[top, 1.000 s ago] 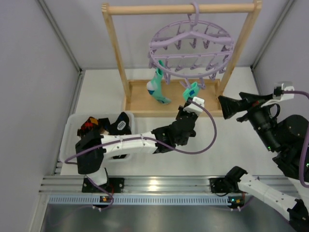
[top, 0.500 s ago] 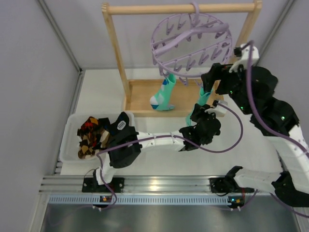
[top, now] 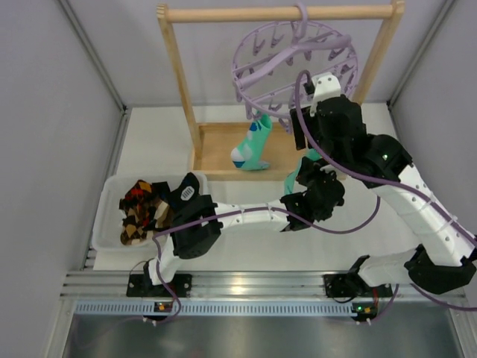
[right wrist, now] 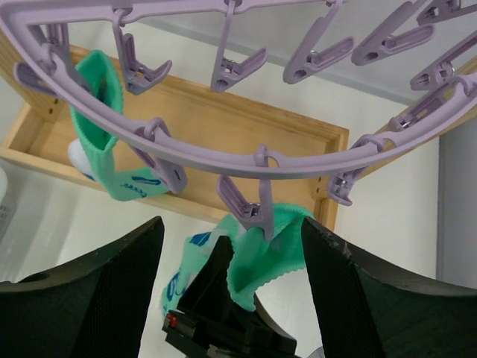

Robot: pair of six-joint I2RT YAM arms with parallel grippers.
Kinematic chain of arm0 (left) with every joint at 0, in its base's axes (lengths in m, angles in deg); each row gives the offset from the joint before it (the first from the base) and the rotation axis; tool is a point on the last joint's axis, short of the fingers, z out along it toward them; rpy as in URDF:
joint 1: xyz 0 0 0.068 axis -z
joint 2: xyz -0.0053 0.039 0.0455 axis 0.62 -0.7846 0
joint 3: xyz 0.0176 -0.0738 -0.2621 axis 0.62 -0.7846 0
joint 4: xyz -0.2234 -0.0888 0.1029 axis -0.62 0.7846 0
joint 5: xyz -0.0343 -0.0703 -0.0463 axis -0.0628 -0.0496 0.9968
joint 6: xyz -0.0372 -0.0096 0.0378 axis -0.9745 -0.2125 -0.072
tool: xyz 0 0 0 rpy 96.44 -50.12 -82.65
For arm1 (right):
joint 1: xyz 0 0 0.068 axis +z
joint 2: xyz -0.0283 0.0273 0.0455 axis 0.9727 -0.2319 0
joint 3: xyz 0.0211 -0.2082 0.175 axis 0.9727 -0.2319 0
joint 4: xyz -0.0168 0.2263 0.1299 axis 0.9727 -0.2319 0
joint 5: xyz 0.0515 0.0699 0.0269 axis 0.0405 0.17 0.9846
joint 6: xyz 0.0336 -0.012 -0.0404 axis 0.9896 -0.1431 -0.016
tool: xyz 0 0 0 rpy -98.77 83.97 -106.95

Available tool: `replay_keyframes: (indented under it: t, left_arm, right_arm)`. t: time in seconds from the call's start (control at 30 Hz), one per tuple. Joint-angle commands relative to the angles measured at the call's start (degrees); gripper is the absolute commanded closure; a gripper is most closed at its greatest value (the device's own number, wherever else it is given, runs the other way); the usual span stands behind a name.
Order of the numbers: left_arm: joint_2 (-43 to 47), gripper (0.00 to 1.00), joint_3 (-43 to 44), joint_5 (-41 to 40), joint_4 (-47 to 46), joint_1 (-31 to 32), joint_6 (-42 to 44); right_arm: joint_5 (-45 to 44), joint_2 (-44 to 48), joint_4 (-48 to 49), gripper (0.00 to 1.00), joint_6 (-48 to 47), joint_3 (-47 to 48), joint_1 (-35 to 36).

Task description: Remove the socks clipped to the hanger

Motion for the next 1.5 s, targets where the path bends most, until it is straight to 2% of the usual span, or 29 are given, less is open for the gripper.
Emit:
replay_keyframes:
  t: [0.0,0.17,0.3,0.43,0.97,1.0,1.17,1.3,1.47]
  left_arm:
    - [-0.2,1.0,2.5,-0.2,-0.9,0.2,1.1]
    - [-0.1,1.0,2.4,0.1,-0.9,0.2,1.0]
    - [-0.2,1.0,2.3,0.1,-0.9,0.2,1.0]
    - [0.3,1.0,2.0,0.1,-0.9,0.2,0.5]
    - [1.1,1.0,1.1,0.7,-0.8,0.1,-0.5]
    - [1.2,1.0,1.1,0.7,-0.8,0.0,-0.9]
    - [1.7,1.0,1.0,0.9,-0.8,0.1,-1.0]
    - [2.0,1.0,0.5,1.2,-0.8,0.0,-1.2]
    - [2.6,1.0,-1.9,1.5,-0.7,-0.9,-3.2]
  right_arm:
    - [-5.6,-2.9,-0.7,0.3,-3.6,3.2,1.1]
    - [-11.5,-4.9,0.2,0.31,-4.8,3.1,2.6]
    - [-11.3,-4.9,2.7,0.32,-7.6,1.4,2.6]
    - [-13.1,-5.7,4.9,0.38,-9.1,0.3,2.6]
    - [-15.4,-7.0,9.5,0.49,-10.5,-2.6,2.6]
    - [-15.7,-7.2,9.7,0.54,-10.6,-2.6,2.6]
    - [-15.9,-7.8,10.4,0.59,-10.4,-2.6,2.6]
    - [-15.4,-7.3,10.5,0.77,-9.7,-2.5,2.6]
    - [-14.4,-5.5,11.2,0.88,-8.4,-3.2,2.6]
